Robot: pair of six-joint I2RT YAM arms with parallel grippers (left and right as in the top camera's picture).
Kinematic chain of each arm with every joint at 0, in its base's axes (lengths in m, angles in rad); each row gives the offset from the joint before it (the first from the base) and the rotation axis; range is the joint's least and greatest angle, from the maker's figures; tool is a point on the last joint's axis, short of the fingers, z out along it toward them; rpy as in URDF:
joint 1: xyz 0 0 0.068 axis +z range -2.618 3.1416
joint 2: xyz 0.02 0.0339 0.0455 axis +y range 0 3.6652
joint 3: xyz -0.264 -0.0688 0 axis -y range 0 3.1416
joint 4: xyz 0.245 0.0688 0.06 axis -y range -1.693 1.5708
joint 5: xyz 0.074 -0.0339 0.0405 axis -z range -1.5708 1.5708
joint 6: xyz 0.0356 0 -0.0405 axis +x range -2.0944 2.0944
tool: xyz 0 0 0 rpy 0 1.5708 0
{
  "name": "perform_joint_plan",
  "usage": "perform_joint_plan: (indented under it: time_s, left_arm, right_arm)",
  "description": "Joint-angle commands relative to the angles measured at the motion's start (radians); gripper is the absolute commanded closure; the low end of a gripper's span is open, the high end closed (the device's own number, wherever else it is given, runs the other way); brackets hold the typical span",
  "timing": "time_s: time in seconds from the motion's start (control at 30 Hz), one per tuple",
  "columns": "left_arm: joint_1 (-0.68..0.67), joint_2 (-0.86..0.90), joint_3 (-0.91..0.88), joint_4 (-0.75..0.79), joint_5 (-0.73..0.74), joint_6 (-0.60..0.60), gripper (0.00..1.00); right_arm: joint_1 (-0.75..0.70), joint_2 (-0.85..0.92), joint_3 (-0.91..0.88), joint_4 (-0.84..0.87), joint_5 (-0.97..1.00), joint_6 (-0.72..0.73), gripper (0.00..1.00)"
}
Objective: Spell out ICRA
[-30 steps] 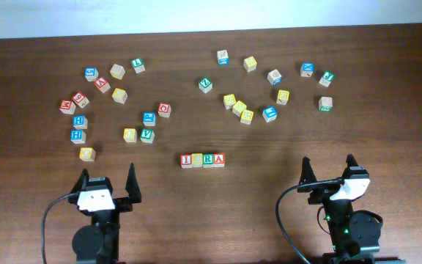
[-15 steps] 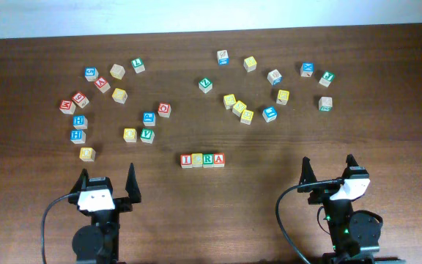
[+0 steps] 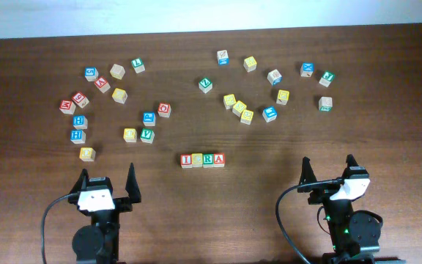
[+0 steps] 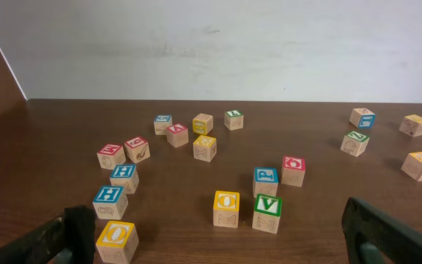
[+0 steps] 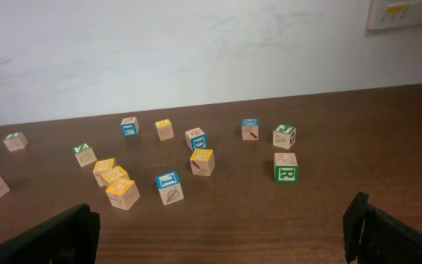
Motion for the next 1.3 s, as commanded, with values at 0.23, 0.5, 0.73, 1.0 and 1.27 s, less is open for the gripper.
perform_joint_plan:
  time_s: [0.23,0.5,0.73,1.0,1.27]
  left_arm:
    - [0.007,-0.008,-0.008,0.003,-0.011,-0.006,0.01]
    - [0.007,-0.008,-0.008,0.003,-0.011,-0.006,0.01]
    - [0.007,-0.008,-0.008,0.003,-0.011,-0.006,0.01]
    - [0.007,-0.008,-0.008,0.003,-0.011,-0.006,0.01]
    - [0.007,-0.008,-0.007,0.003,-0.011,-0.006,0.01]
  right_arm:
    - [-0.008,-0.008,-0.005,-0.005,0.001,0.0,0.02]
    - [-0.008,-0.008,-0.005,-0.009,0.036,-0.04,0.02]
    - [-0.008,-0.008,-0.005,-0.01,0.048,-0.132,0.02]
    - [-0.008,-0.008,-0.005,-0.007,0.058,-0.131,0.02]
    - [-0.007,-0.008,-0.005,-0.006,0.058,-0.131,0.02]
